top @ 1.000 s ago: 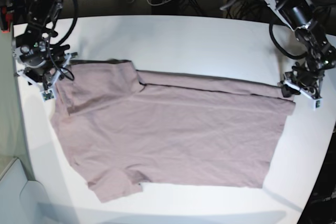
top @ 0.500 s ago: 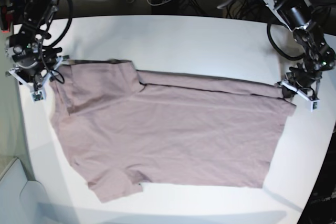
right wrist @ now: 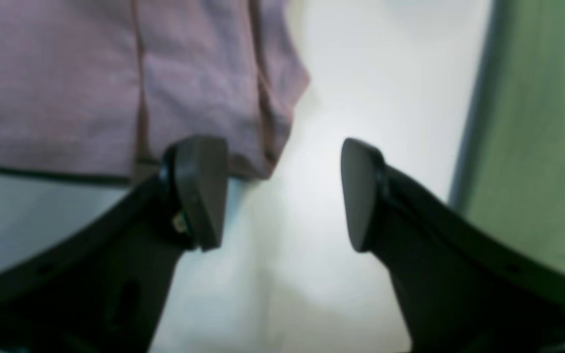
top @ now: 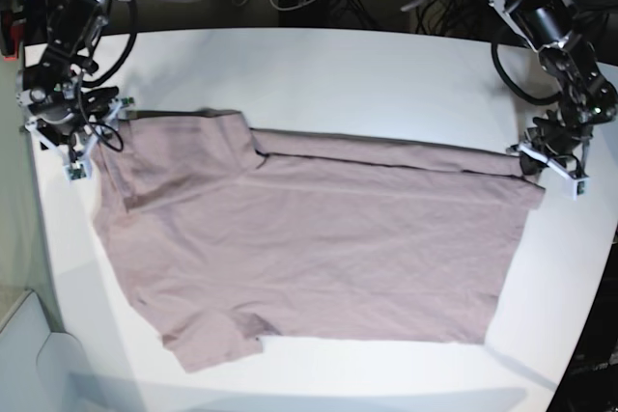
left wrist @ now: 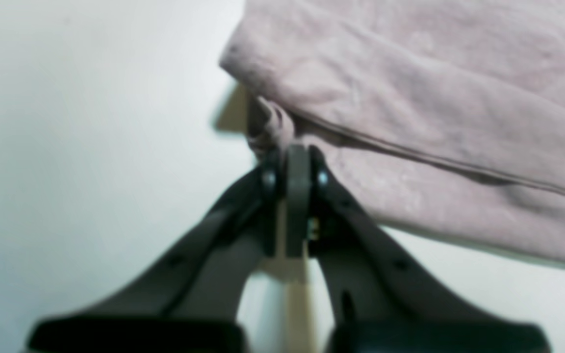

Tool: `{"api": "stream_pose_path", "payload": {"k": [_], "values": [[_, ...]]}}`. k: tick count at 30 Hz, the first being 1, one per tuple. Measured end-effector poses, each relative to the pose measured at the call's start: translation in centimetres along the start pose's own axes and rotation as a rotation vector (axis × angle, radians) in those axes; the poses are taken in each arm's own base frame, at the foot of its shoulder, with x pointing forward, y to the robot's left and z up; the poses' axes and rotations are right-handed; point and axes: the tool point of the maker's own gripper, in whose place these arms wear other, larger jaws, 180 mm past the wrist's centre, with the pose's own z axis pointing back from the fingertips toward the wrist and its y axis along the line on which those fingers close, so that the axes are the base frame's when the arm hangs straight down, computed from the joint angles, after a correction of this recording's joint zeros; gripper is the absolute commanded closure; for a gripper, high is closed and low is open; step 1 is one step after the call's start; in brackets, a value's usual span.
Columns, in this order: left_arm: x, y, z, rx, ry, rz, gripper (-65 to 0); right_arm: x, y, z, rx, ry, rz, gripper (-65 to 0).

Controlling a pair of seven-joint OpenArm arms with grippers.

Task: Layout the t-shirt on the table in an organized manner, then fold the t-shirt properly
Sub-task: 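Lift the shirt edge with both grippers and drag it toward the collar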

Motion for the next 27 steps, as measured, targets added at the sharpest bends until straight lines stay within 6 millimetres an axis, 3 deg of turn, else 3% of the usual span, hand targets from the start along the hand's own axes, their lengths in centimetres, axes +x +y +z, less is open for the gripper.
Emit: {"api": "stream_pose_path", "payload": {"k": [6,9,11,15,19,23,27], "values": [[0.0,0.0,0.0,0.0,0.001,0.0,-0.2,-1.2,0.3,-1.2,0.031,0.038,-0.008,-36.6],[0.0,0.0,0.0,0.0,0.0,0.0,-0.2,-0.6,0.5,-1.5,0.042,-0.002,-0.013,-33.2],[0.0,0.0,0.0,0.0,0.0,0.0,-0.2,-0.5,0.9,-1.8,0.055,-0.023,-0.02,-25.3],[-0.1,0.0,0.0,0.0,0.004,0.0,-0.2,-0.5,1.4,-2.2,0.077,-0.034,-0.033,-0.9],[0.3,0.0,0.9,0.017,-0.007,-0.041,-0.2,-0.5,0.9,-2.0,0.065,-0.029,-0.021,0.0],[0.3,0.4,2.9,0.062,0.048,-0.116,-0.2,-0.8,-0.8,-0.8,0.01,-0.018,0.019,0.0],[3.0,0.0,4.5,0.084,0.007,-0.176,-0.2,1.7,-2.9,1.1,-0.056,-0.09,0.062,0.0]]}}
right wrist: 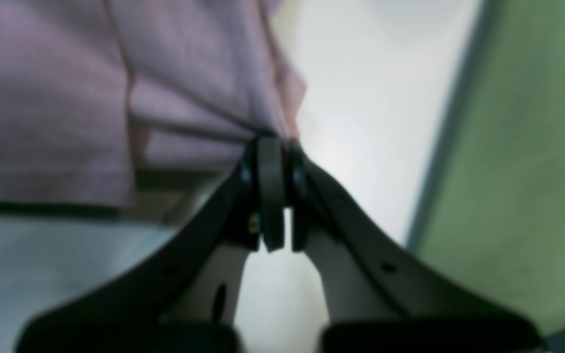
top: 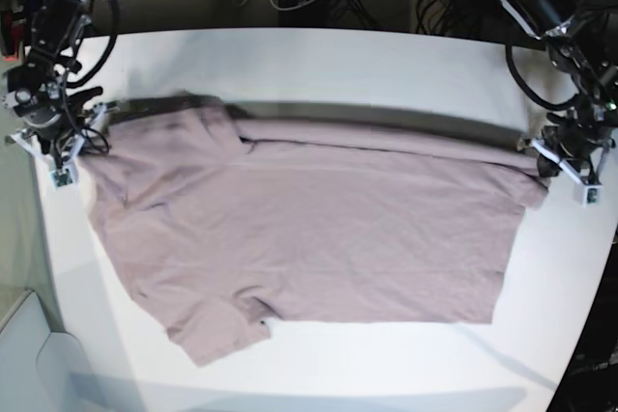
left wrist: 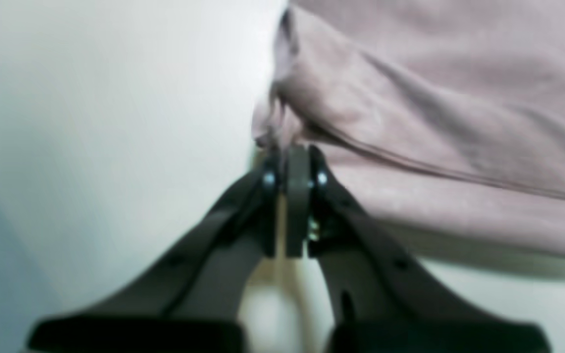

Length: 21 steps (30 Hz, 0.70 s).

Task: Layout the t-shirt on the table in an organized manner, then fold the t-shirt properly
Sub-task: 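Lift the shirt edge with both grippers and drag it toward the collar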

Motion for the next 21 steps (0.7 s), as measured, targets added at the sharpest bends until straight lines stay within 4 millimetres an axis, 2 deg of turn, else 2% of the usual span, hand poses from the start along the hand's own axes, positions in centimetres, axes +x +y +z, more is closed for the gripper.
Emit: {"api": "stream_pose_path", "payload": {"k": [4,9,11,17,19,21], "values": [[2.8,-0.2,0.9,0.022,-0.046,-0.036,-0.2,2.2,-1.3,0.4,-0.029,-0.044,0.043,0.0],[7.2,-0.6,0.8,0.023,-0.111,-0.036,-0.2,5.8,-1.4,0.3,-0.031,-0.097,0.143,0.0],[8.2,-0.8,0.8,0.02,-0.128,-0.046,-0.2,7.1,-1.2,0.3,-0.028,-0.12,0.169,0.0],[8.1,-2.9,-1.9,-0.055,-0.061,-0.053,-0.2,10.9,-1.0,0.0,-0.024,-0.146,0.203,0.0],[8.1,-3.0,-2.4,-0.068,-0.055,-0.039,-0.2,11.7,-1.7,-0.4,-0.032,-0.111,0.218,0.0],[7.3,-3.0,-2.9,-0.079,-0.031,-0.026,-0.2,11.4,-2.5,-1.0,-0.043,-0.04,0.247,0.0]]}}
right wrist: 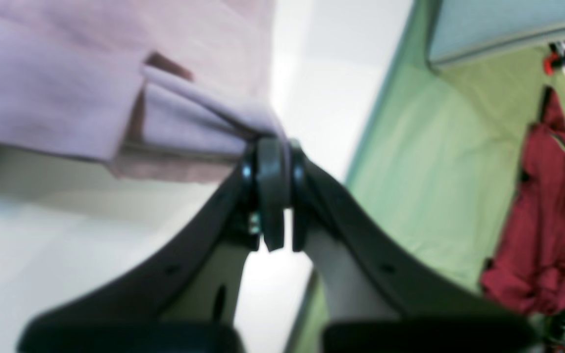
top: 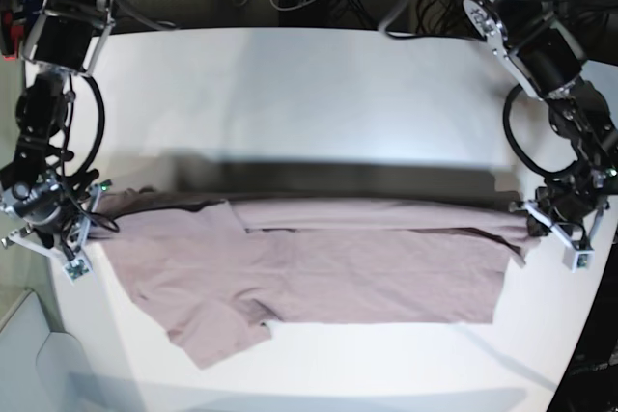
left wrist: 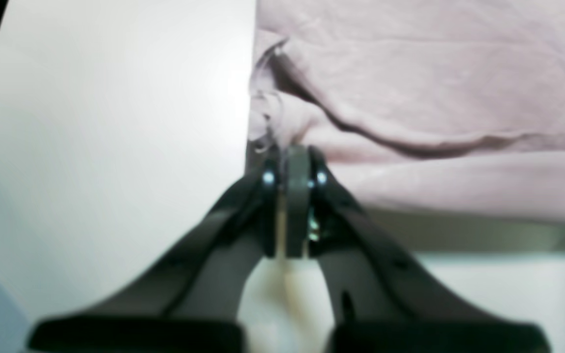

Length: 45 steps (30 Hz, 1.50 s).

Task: Layout the t-shirt on the table in an organized manner, then fold the t-shirt properly
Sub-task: 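Lift the shirt edge with both grippers and drag it toward the collar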

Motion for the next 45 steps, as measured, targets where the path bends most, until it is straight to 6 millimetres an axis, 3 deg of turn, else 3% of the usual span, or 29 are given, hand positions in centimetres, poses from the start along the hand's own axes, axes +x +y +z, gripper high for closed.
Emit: {"api": "stream_pose_path", "payload": {"k": [3,7,12,15,19,26,32,36,41,45], "values": [[-1.1,0.3,-0.1,0.004,0.034,-0.001,-0.2,-1.4,0.7,-0.5,0.019,0.067,0.081,0.0],[-0.3,2.3,0.7,0.041,0.028,-0.021,-0.2,-1.6,1.5,-0.6,0.035,0.087,0.211,0.0],[3.6,3.1,1.3,0.058,-0.013,-0.03,-0.2,3.0,-2.2,0.2,-0.034,0.009,0.164,0.0],[4.6,2.8,1.6,0.052,-0.014,-0.032,-0.2,1.6,-2.4,0.3,-0.042,0.063,0.159,0.0],[2.4,2.9,1.4,0.056,0.044,-0.029,-0.2,-1.3,0.0,-0.1,0.004,0.118,0.185,0.0],[-0.4,3.1,1.4,0.06,0.098,-0.027,-0.2,-2.0,1.3,2.2,-0.026,0.087,0.238,0.0],[-4.8,3.3,3.0,0.096,0.17,-0.062,-0.2,-3.7,2.9,4.5,-0.027,0.071,0.265,0.0],[-6.5,2.2,4.2,0.103,0.165,-0.091,-0.2,-6.8,3.9,5.2,-0.006,0.117,0.215,0.0],[-11.4,1.1,5.5,0.098,0.257,-0.104,-0.2,-10.9,5.2,5.7,0.024,0.207,0.195,0.0],[-13.6,0.8,6.2,0.094,0.298,-0.106,-0.2,-14.0,6.8,6.3,0.069,0.273,0.203,0.0]]}}
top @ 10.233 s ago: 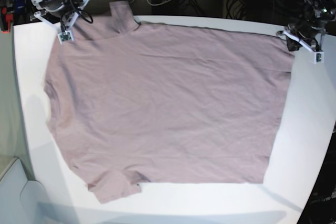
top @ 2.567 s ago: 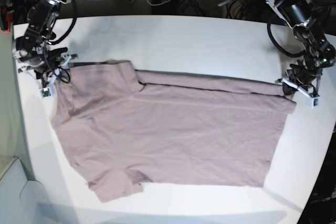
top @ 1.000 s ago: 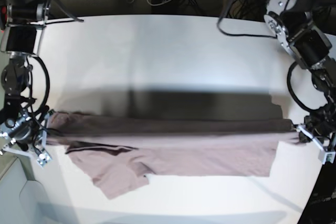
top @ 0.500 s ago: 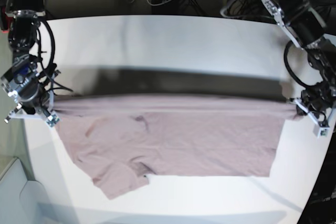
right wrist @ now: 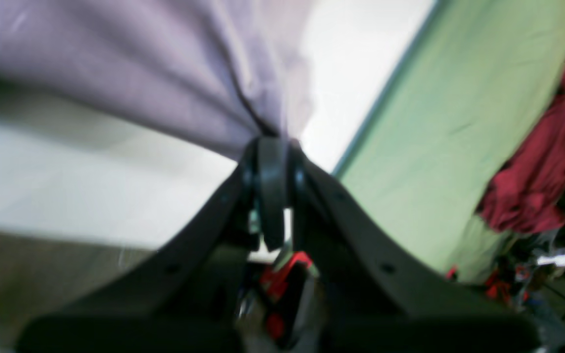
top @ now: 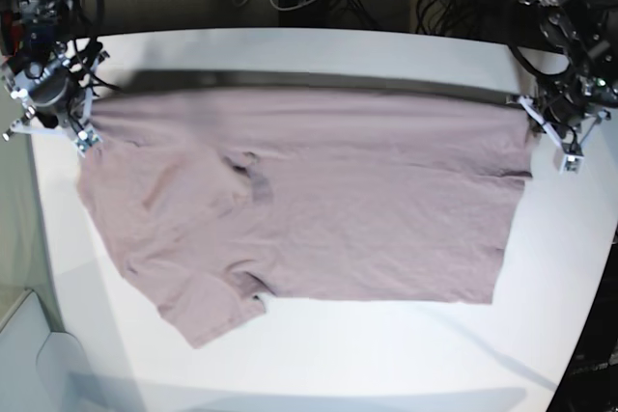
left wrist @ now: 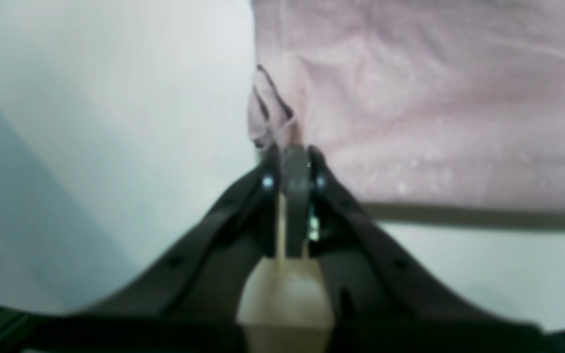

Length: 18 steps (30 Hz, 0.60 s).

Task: Layout the t-shirt on the table in an organized manner, then fold the t-shirt properly
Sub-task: 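Lift the shirt edge with both grippers and drag it toward the collar, then lower the shirt edge and open both grippers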

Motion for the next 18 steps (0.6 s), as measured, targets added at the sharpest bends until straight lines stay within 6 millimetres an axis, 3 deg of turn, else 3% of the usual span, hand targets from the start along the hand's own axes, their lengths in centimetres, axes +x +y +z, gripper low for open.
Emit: {"api": "stream_pose_path", "payload": {"k": [9,18], "values": [[-4.1,-0.3,0.2,-0.004,0.084,-0.006,-0.2,-2.4,5.5,-0.1,0.118,-0.016,0.012,0.0],[-5.4,-0.5,0.4,-0.007,0.107,-0.009,-0.2,-3.5,5.6,0.0,0.112,0.002,-0.045,0.0]]}}
